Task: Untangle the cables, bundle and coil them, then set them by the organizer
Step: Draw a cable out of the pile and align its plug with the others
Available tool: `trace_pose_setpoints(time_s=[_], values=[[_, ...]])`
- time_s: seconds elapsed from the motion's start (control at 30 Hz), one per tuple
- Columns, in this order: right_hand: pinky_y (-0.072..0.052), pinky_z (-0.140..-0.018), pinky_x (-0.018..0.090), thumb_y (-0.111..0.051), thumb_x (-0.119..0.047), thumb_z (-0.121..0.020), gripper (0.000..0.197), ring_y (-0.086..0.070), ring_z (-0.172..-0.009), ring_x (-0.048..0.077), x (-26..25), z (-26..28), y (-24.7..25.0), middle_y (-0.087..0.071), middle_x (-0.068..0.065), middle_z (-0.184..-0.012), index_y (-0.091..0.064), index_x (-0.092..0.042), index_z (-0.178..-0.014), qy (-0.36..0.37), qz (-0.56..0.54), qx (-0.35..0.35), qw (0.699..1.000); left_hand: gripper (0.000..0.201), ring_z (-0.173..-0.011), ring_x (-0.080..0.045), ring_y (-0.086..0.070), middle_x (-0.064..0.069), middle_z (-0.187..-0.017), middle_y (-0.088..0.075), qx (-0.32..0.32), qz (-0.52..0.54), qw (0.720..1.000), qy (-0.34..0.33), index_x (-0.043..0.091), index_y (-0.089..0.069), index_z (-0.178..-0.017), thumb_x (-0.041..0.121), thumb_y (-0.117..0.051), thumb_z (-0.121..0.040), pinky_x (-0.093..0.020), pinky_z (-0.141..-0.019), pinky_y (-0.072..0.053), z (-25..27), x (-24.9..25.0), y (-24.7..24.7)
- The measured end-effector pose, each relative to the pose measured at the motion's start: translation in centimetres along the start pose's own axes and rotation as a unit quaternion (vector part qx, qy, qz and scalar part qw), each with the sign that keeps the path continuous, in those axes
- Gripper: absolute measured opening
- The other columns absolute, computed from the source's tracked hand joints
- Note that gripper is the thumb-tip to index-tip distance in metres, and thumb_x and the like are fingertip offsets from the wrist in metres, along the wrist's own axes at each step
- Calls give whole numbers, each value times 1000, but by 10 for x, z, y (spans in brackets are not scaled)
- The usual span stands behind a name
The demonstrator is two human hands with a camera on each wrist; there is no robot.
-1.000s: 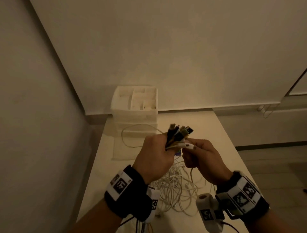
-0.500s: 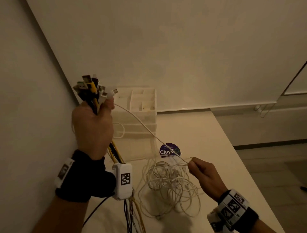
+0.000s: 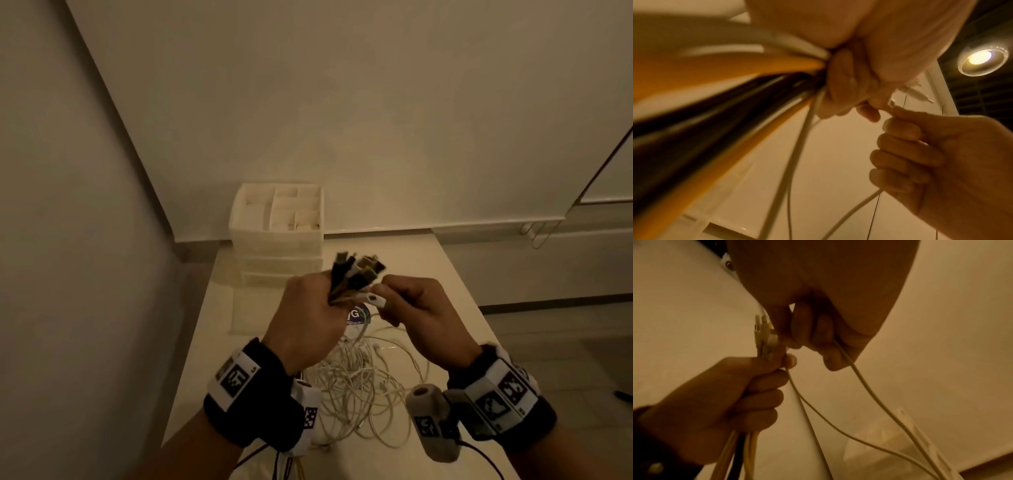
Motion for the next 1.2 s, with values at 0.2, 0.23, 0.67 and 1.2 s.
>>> trace_pose_setpoints(time_s=[0.2, 0.23, 0.67, 1.2], values=[[-38, -57, 21, -44, -36, -97, 37, -41, -55, 11, 11, 7, -7, -47, 4, -60, -57, -21, -66, -4, -46, -21, 999, 22, -65, 22, -56, 32, -67, -60, 122, 5, 992, -27, 32, -72, -83, 10, -73, -83, 0, -59, -39, 0, 14, 24], [-36, -57, 22, -43, -37, -97, 39, -40, -55, 10, 20, 9, -9, -45, 1, -59, -55, -17, -66, -9, -46, -12, 999, 27, -66, 19, -58, 33, -65, -60, 148, 16, 989, -22, 37, -68, -79, 11, -72, -83, -2, -58, -41, -1, 16, 32], [-29, -54, 30, -55, -58, -87, 67, -31, -52, 12, 121, 32, -10, -30, 3, -53, -38, -2, -56, -127, 61, 132, 981, 43, -57, -50, -47, 3, -50, -48, 355, 98, 929, 31, 16, -66, -74, 59, -66, -79, -44, -59, -41, 8, -12, 132], [-35, -53, 19, -50, -42, -91, 47, -43, -51, 5, -10, -13, -4, -49, 1, -53, -51, -7, -60, 28, 5, 23, 999, 14, -65, 24, -52, 27, -72, -59, 75, -7, 997, 16, 19, -75, -93, 9, -72, -84, 2, -59, -36, 5, 5, 10]])
Point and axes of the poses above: each hand's wrist, its own z-axis away from the middle knuckle, its own y-axis out of the back of the hand, x = y × z, the point moved 3 cm from there along -z, towards the middle knuckle
